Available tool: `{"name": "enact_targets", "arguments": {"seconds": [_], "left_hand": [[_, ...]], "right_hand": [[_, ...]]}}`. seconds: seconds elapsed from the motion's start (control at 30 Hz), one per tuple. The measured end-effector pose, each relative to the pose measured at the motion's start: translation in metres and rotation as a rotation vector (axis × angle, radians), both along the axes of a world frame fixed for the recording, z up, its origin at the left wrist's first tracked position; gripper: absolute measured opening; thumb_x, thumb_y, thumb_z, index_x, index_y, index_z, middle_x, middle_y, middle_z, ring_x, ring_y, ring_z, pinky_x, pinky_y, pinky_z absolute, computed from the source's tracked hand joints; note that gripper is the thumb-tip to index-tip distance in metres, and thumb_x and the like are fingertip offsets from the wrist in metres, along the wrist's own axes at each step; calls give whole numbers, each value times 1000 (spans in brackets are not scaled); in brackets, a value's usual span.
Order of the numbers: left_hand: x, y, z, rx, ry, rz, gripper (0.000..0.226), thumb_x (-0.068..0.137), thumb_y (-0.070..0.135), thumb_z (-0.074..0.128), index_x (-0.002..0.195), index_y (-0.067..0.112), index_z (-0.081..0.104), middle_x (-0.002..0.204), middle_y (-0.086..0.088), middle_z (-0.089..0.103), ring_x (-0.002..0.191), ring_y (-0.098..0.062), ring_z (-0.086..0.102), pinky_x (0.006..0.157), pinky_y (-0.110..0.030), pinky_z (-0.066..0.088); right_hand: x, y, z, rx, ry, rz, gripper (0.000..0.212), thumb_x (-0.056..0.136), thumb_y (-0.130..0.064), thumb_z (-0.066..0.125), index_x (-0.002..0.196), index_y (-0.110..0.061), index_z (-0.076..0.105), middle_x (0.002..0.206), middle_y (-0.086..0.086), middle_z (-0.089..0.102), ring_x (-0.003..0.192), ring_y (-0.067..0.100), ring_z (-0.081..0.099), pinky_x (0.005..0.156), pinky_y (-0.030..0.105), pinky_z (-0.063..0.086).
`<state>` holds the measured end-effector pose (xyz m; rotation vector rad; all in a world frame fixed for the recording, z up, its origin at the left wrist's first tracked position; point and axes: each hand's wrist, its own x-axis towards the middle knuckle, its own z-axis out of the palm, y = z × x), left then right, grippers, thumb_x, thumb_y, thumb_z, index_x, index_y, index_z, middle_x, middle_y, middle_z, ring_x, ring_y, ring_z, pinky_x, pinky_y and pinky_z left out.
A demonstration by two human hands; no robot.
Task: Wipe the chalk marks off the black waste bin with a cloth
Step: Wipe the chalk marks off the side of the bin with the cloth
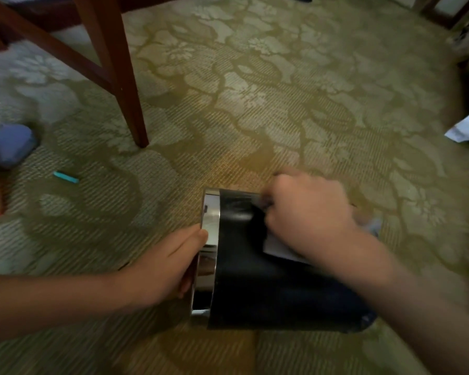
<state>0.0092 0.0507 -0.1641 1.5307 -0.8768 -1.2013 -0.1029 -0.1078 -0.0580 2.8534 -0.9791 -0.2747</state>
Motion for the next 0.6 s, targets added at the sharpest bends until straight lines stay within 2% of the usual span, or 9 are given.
{"name": "enact_targets", "arguments": {"seconds": [0.1,0.17,0.3,0.43,0.53,0.6], "left_hand": [[-1,1,-3,-21,-3,20,39,93,46,37,65,24,54,48,-11,54,41,-23,51,46,-35,43],[0,2,-5,-33,17,2,40,91,50,40,67,21,54,49,-14,53,41,-22,51,44,-33,42],[2,3,-7,-37,-17,-19,50,86,58,38,71,12,52,56,-23,53,46,-27,53,50,-35,46],[1,2,-7,-41,-28,-22,56,86,60,37,72,8,51,58,-26,54,47,-26,52,50,-31,46],[2,3,-14,-54,-28,-3,49,87,61,38,66,19,55,53,-13,56,47,-25,52,51,-37,47],[6,6,-32,-10,-50,3,40,89,65,37,70,36,56,60,1,55,56,-15,52,63,-46,51]], "right_hand": [[34,27,-7,79,-90,142,19,83,-25,56,101,-20,61,104,2,54,84,29,57,62,35,28],[32,22,-5,62,-95,138,19,83,-25,55,101,-19,60,106,3,55,84,29,57,62,35,28],[-20,-20,-2,-24,39,-37,28,81,-31,54,108,-27,63,113,-1,57,99,29,61,67,34,36],[-54,-43,9,36,77,-224,32,83,-29,52,111,-36,65,128,-4,54,107,27,59,81,36,47],[-39,-22,2,37,-14,-116,31,81,-32,53,109,-37,65,128,-8,54,107,24,60,78,34,46],[-28,1,-5,114,-102,24,31,79,-32,54,107,-40,66,129,-11,52,102,24,62,74,36,47]]}}
